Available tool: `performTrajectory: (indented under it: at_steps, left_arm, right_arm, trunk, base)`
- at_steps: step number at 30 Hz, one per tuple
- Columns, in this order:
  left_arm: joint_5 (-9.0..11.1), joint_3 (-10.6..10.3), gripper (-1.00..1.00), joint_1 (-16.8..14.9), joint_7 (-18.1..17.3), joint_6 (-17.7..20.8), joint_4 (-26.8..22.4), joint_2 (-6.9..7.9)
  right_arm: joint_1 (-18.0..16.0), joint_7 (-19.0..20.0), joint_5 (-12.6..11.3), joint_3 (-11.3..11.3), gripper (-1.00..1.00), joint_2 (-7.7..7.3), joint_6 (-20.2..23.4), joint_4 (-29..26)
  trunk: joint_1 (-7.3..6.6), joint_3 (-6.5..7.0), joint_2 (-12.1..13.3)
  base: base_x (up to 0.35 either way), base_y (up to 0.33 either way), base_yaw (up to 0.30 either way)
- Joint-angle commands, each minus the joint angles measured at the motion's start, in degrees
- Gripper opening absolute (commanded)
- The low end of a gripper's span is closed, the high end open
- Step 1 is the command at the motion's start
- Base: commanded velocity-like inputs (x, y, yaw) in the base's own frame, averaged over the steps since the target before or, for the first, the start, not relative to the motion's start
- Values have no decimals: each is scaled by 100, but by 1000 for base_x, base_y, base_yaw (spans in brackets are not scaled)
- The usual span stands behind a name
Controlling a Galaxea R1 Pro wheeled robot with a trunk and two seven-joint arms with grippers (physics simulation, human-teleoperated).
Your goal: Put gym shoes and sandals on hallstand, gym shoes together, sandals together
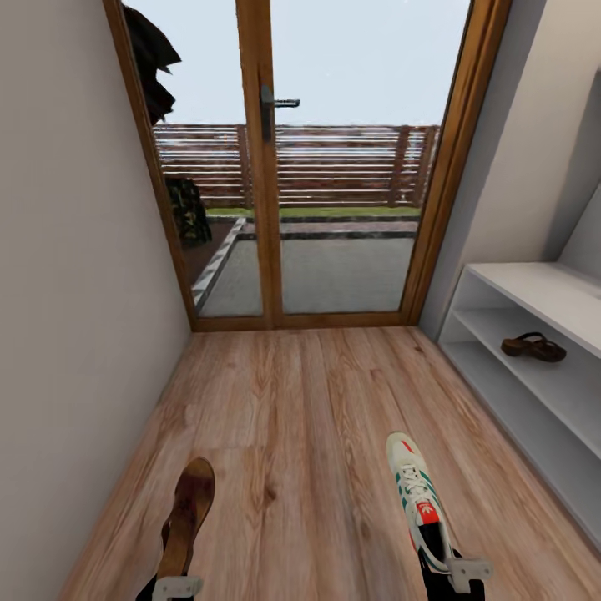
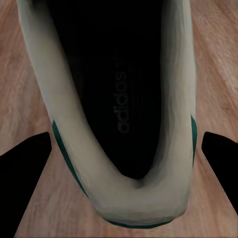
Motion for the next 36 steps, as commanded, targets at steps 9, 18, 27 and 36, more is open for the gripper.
performTrajectory:
  at_steps: [9, 18, 27, 36]
  left_arm:
    - [-55, 49, -100, -3, -21, -16, -2, -5]
    - [-56, 49, -100, -3, -21, -16, -2, -5]
    - [-57, 49, -100, -3, -22, -16, -2, -5]
    - [-57, 49, -100, -3, -21, -16, -2, -5]
  right_arm:
    - [-3, 10, -26, 15, -100, -1, -15, 3]
    - [-3, 1, -26, 15, -100, 6, -15, 3]
    - [-3, 1, -26, 15, -100, 8, -15, 3]
    - [-3, 1, -33, 15, -100, 20, -15, -3]
  trunk:
    - [2, -5, -2]
    - [2, -5, -2]
    - [2, -5, -2]
    - [2, -5, -2]
  base:
    - [340, 0, 0]
    - [340, 0, -74]
    - [340, 0, -282]
    - [340, 0, -299]
